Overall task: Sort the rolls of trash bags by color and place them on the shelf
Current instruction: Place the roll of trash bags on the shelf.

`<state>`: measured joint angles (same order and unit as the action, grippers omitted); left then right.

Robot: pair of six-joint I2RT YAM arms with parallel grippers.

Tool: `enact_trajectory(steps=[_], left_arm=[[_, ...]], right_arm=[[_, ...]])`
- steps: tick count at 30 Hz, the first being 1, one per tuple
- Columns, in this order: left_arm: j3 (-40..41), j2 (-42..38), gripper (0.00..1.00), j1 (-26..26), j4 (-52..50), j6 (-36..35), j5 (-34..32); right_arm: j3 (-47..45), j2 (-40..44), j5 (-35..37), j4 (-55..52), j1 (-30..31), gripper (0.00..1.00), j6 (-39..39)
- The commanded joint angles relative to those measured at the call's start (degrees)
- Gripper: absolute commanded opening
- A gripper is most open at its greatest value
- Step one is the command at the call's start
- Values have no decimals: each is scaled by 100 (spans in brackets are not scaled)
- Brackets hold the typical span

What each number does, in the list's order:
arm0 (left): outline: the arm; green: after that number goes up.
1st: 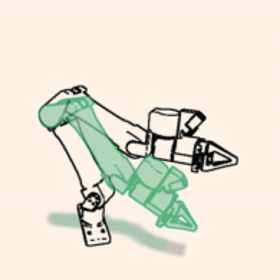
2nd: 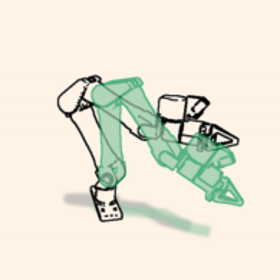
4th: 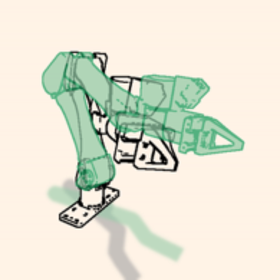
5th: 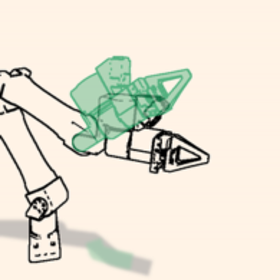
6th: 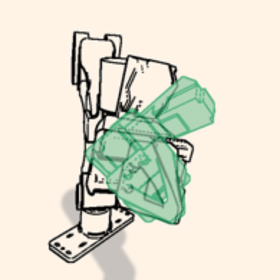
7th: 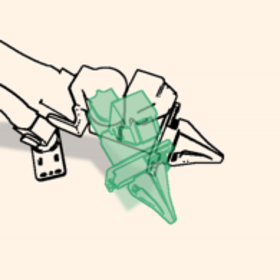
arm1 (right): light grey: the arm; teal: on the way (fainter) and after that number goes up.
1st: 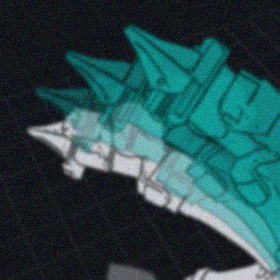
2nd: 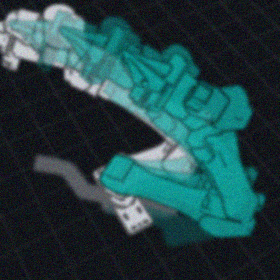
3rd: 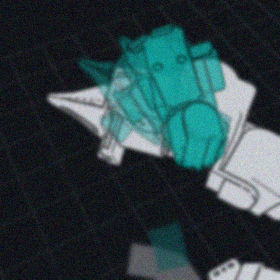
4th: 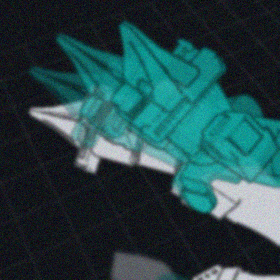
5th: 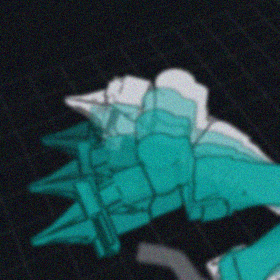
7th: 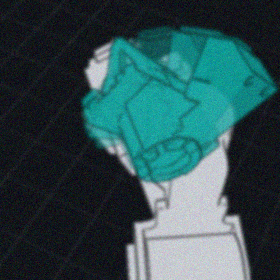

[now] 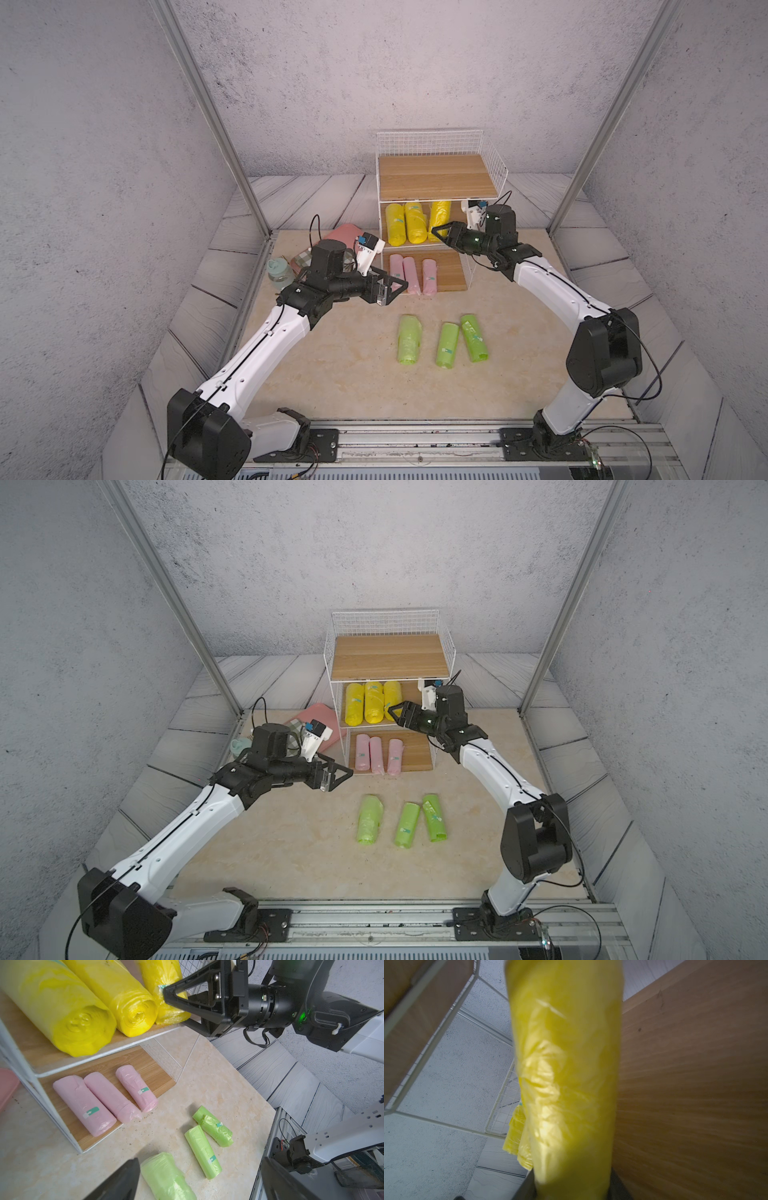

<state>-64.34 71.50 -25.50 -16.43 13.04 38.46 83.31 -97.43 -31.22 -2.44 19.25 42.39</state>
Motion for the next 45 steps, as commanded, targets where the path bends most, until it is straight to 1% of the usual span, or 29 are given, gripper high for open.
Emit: enact_trajectory(steps=[1, 4, 12, 21, 26, 30, 32, 34, 36, 42, 45], left_arm=[[31, -56, 97, 47, -179, -175, -65], [4, -56, 97, 44, -299, -228, -127], [-17, 34, 97, 36, -422, -238, -141], [-59, -15, 97, 27, -845, -583, -571], [-74, -43, 97, 18, -922, -612, -627], [-118, 16, 97, -14, -993, -634, -649], [-145, 54, 97, -72, -1050, -670, -701], [-191, 97, 97, -134, -1130, -671, -953], [-306, 195, 97, -165, -1315, -693, -1008], [-577, 427, 97, -469, -1747, -855, -1456], [-615, 568, 97, -632, -1851, -838, -1551]], right_arm=[[257, -180, 93, -114, -25, 51, -72], [221, -147, 129, -134, -25, 57, -90], [116, 8, 211, -209, -25, 59, -252], [-281, 519, 493, -235, -18, 71, -759], [-427, 757, 521, -218, -18, 74, -936], [-576, 952, 439, -169, -26, 74, -1052], [-762, 1114, 360, -28, -18, 75, -1121], [-986, 1318, 329, 112, -18, 77, -1186], [-1206, 1528, 267, 218, -17, 78, -1357], [-2039, 2232, 178, 520, -18, 87, -1736], [-2329, 2534, 63, 512, -24, 91, -1903]])
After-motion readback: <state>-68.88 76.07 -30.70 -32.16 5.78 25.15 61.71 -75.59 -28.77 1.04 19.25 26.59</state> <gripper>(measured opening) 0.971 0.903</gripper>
